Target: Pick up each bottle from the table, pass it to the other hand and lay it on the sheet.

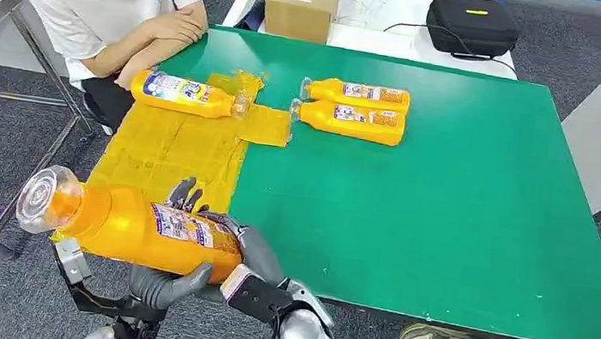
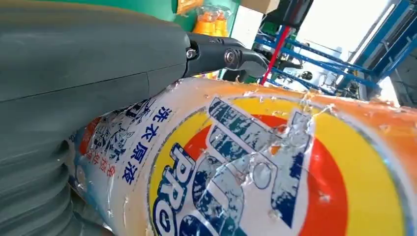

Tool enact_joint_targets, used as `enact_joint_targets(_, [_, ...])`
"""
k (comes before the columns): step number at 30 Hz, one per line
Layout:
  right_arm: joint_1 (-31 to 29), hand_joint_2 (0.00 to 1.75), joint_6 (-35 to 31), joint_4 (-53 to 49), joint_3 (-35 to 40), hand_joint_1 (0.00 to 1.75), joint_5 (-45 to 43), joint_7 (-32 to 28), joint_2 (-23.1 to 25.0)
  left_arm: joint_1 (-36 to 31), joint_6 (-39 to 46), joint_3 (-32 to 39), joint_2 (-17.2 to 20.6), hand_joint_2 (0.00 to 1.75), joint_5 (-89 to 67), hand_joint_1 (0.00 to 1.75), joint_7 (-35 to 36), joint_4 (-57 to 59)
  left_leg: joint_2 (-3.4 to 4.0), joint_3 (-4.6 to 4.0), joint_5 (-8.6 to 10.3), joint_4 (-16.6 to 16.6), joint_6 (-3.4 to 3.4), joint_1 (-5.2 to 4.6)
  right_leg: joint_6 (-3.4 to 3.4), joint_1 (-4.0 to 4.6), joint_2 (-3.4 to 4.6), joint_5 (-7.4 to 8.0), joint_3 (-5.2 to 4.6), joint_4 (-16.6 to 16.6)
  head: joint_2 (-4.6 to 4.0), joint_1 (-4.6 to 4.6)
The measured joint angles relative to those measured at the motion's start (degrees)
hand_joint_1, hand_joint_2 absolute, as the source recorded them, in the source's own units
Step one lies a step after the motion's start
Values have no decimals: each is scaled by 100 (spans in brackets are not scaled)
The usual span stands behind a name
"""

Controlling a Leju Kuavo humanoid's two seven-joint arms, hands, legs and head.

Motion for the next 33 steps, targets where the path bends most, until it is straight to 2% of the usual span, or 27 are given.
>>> enact_joint_targets(1, [0, 175, 0, 9, 2, 136, -2, 0, 4, 1, 7, 7, 0, 175, 2, 175, -11, 0, 0, 0, 0, 0, 0, 0, 0, 0, 0, 0, 0, 0, 0, 0])
enact_joint_targets(2, [0, 175, -2, 15, 4, 175, -4, 0, 9, 0, 11, 13, 0, 175, 9, 175, -11, 0, 1, 0, 0, 0, 0, 0, 0, 0, 0, 0, 0, 0, 0, 2])
enact_joint_targets(3, [-2, 175, -6, 26, 11, 175, 0, 2, 11, 0, 20, 20, 0, 175, 11, 175, -11, 0, 1, 0, 0, 0, 0, 0, 0, 0, 0, 0, 0, 0, 0, 0])
enact_joint_targets(4, [-3, 175, -35, 33, 18, 141, 20, 18, 11, 1, 22, 26, 0, 175, 18, 175, -11, 0, 0, 0, 0, 0, 0, 0, 0, 0, 0, 0, 0, 0, 0, 2])
enact_joint_targets(5, [-4, 175, -75, 39, 31, 12, 53, 44, 11, 1, 20, 37, 0, 175, 22, 175, -11, 0, 1, 0, 0, 0, 0, 0, 0, 0, 0, 0, 0, 0, 0, 2])
enact_joint_targets(6, [-5, 175, -127, 55, 42, 0, 105, 90, 20, 1, 20, 48, 0, 175, 35, 175, -9, 0, 1, 0, 0, 0, 0, 0, 0, 0, 0, 0, -1, 0, 0, 2])
enact_joint_targets(7, [-11, 175, -215, 77, 57, 0, 215, 155, 26, 2, 20, 66, 0, 175, 35, 175, -7, 0, 1, 0, 0, 0, 0, 0, 0, 0, 0, 0, -1, 0, 0, 0])
enact_joint_targets(8, [-19, 0, -296, 92, 92, 0, 351, 208, 28, 5, 31, 77, 0, 175, 22, 175, 0, 0, 1, 0, 0, 0, 0, 0, 0, 0, 0, 0, -1, 0, 0, 2])
enact_joint_targets(17, [-19, 0, -599, 212, 398, 0, 807, 442, 15, 72, 262, 203, -2, 175, -208, 175, 37, -15, 3, -1, 0, 0, 0, 0, 0, 0, 1, 0, -3, 0, 0, 0])
enact_joint_targets(29, [20, 0, -708, 225, 459, 0, 789, 479, 15, 101, 282, 240, 0, 175, -258, 175, 98, -46, 3, 0, 0, 0, 0, 0, 0, 0, 1, 0, -3, -1, 0, 0])
enact_joint_targets(33, [126, 0, -879, 223, 459, 0, 809, 542, -9, 17, 1105, 258, 18, 175, -1222, 175, 197, -46, 2, -1, 0, 0, 0, 0, 0, 0, 0, 0, -4, -1, 0, 2])
